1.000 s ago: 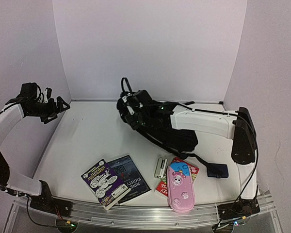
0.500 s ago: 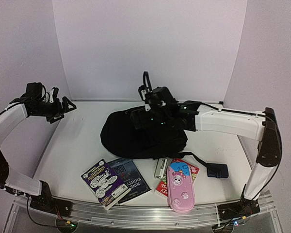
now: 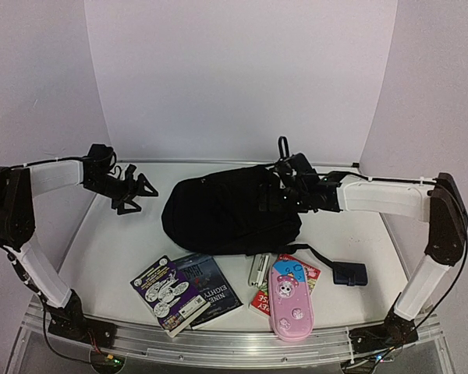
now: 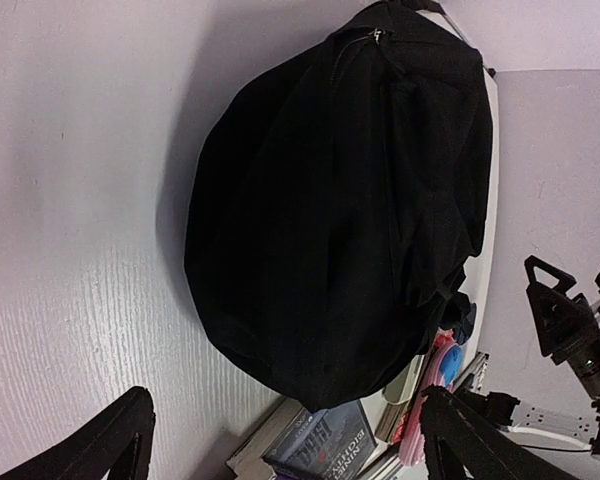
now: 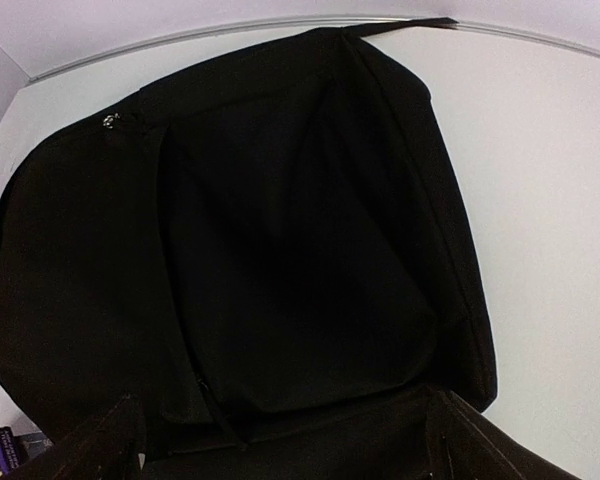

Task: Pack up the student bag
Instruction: Move the student bag to the center of the board, then adjust the student bag at the center of the board.

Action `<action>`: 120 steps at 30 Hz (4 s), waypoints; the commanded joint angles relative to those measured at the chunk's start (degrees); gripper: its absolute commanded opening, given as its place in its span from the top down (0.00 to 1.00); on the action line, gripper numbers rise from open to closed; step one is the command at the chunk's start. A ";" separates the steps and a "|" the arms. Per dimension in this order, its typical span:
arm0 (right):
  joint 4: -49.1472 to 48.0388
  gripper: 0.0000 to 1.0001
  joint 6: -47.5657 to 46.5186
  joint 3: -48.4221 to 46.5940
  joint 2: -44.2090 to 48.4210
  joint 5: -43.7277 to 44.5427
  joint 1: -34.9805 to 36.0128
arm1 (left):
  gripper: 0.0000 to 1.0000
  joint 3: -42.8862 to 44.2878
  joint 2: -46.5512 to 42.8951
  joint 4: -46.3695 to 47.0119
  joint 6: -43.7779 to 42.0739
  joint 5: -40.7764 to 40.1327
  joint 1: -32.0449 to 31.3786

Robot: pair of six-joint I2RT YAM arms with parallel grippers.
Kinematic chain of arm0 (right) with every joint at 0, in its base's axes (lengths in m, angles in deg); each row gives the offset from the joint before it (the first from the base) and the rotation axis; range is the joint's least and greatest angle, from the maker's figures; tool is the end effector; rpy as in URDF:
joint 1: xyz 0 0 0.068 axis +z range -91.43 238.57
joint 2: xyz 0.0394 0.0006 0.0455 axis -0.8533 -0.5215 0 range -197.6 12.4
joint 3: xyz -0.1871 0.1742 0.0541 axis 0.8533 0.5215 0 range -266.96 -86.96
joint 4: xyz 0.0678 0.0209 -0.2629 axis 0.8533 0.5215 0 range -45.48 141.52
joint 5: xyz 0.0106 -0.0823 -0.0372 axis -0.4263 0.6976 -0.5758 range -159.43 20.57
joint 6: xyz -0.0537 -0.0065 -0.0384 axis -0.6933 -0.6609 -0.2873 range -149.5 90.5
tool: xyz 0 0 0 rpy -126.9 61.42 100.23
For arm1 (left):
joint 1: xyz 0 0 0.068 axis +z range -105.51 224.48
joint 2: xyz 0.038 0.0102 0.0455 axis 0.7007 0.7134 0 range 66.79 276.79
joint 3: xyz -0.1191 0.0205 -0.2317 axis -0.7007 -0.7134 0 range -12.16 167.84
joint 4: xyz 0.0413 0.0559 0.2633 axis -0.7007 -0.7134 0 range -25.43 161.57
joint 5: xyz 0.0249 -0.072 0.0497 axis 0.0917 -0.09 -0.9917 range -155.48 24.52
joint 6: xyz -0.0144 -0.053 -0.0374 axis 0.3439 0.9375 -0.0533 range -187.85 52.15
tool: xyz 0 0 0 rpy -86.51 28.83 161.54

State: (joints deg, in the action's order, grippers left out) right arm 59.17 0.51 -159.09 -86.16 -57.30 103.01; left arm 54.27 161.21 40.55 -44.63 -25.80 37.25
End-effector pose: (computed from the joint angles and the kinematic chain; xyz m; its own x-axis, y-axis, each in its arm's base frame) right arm 0.2994 0.2782 0.2200 -0.6921 0.0063 -0.7218 -0.2601 0.9306 0.2575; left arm 0.3460 -0.0778 0.1992 -0.9483 -0.1854 -0.2575 0.0536 0.7062 -0.7060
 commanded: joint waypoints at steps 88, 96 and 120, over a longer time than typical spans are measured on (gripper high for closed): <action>-29.81 0.45 27.02 -4.31 -9.15 -21.81 2.37 | 1.00 6.94 -1.60 13.73 22.55 5.55 -16.60; -32.21 0.47 29.16 -4.63 -11.43 -23.94 4.18 | 0.92 -15.65 -11.97 19.38 31.78 4.01 -21.08; -41.46 0.57 37.03 -11.97 -27.13 -25.12 9.25 | 0.48 1.01 2.93 -1.77 4.04 4.54 -12.19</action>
State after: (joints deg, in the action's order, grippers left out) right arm 21.27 35.47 -168.64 -111.36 -82.86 112.13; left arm 52.53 162.25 37.95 -37.13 -25.07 25.34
